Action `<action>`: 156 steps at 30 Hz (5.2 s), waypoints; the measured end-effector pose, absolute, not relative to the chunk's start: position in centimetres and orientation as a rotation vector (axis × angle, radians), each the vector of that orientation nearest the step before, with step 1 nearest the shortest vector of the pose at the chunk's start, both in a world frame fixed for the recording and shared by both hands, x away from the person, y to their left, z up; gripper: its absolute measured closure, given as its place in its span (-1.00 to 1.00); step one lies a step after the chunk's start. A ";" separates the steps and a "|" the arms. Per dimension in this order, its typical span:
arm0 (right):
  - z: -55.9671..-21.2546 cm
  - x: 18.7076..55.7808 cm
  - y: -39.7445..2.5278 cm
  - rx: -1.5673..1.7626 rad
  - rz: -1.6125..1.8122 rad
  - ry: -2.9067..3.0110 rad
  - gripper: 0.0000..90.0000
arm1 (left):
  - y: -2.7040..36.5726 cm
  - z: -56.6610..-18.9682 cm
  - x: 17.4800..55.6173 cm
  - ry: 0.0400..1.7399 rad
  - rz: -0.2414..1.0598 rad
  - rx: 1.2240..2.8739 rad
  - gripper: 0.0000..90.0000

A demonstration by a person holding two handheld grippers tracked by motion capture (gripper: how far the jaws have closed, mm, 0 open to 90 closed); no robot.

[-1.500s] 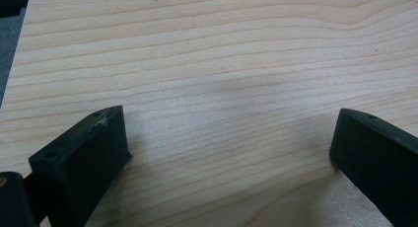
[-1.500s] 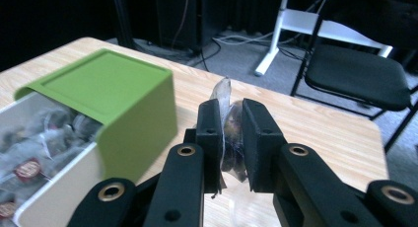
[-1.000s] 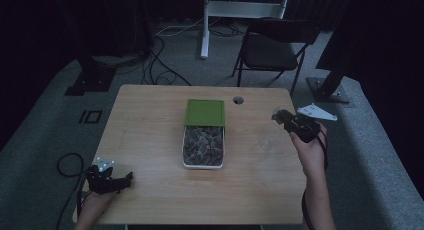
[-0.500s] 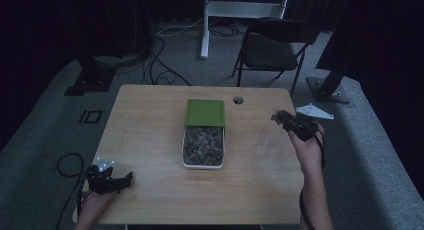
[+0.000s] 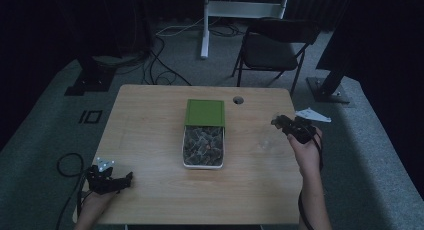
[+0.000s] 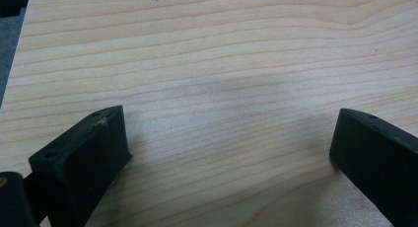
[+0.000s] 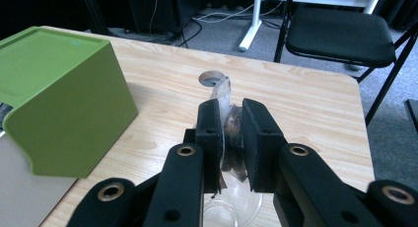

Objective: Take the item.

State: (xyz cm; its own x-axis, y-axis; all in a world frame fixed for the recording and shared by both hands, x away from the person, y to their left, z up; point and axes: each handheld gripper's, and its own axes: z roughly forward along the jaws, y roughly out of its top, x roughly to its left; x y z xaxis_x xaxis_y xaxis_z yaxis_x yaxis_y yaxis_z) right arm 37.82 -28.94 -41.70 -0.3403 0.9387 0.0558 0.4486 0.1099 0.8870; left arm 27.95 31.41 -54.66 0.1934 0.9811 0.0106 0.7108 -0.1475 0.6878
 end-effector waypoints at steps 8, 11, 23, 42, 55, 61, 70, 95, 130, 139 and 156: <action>-42.1 37.9 -28.9 1.367 1.174 1.863 0.72 | 31.4 -54.7 27.9 1.576 0.640 1.925 -0.96; -42.2 37.9 -28.8 1.365 1.180 1.889 0.63 | 31.4 -54.7 27.9 1.576 0.640 1.924 -0.96; -41.8 37.6 -28.4 1.354 1.202 1.884 0.50 | 31.4 -54.7 28.0 1.575 0.640 1.925 -0.96; -41.6 35.1 -26.8 1.277 1.251 1.899 0.25 | 31.4 -54.7 28.0 1.575 0.640 1.925 -0.96; -42.5 32.8 -24.9 1.204 1.300 1.958 0.13 | 31.4 -54.7 28.0 1.575 0.640 1.925 -0.96; -43.8 31.8 -24.3 1.197 1.307 1.994 0.13 | 31.4 -54.7 28.0 1.575 0.640 1.925 -0.96; -46.1 31.0 -23.6 1.195 1.299 2.071 0.09 | 31.4 -54.7 28.0 1.575 0.641 1.925 -0.96; -51.6 29.7 -24.4 1.103 1.294 2.269 -0.14 | 31.4 -54.7 28.0 1.575 0.641 1.925 -0.96; -55.0 28.8 -29.3 0.923 1.160 2.507 -0.44 | 31.4 -54.7 28.0 1.575 0.641 1.925 -0.96; -55.1 28.6 -28.5 0.864 1.091 2.532 -0.71 | 31.4 -54.7 27.9 1.580 0.642 1.922 -0.96; -55.1 28.6 -28.5 0.871 1.090 2.530 -0.72 | 30.9 -54.7 27.9 1.693 0.685 1.844 -0.96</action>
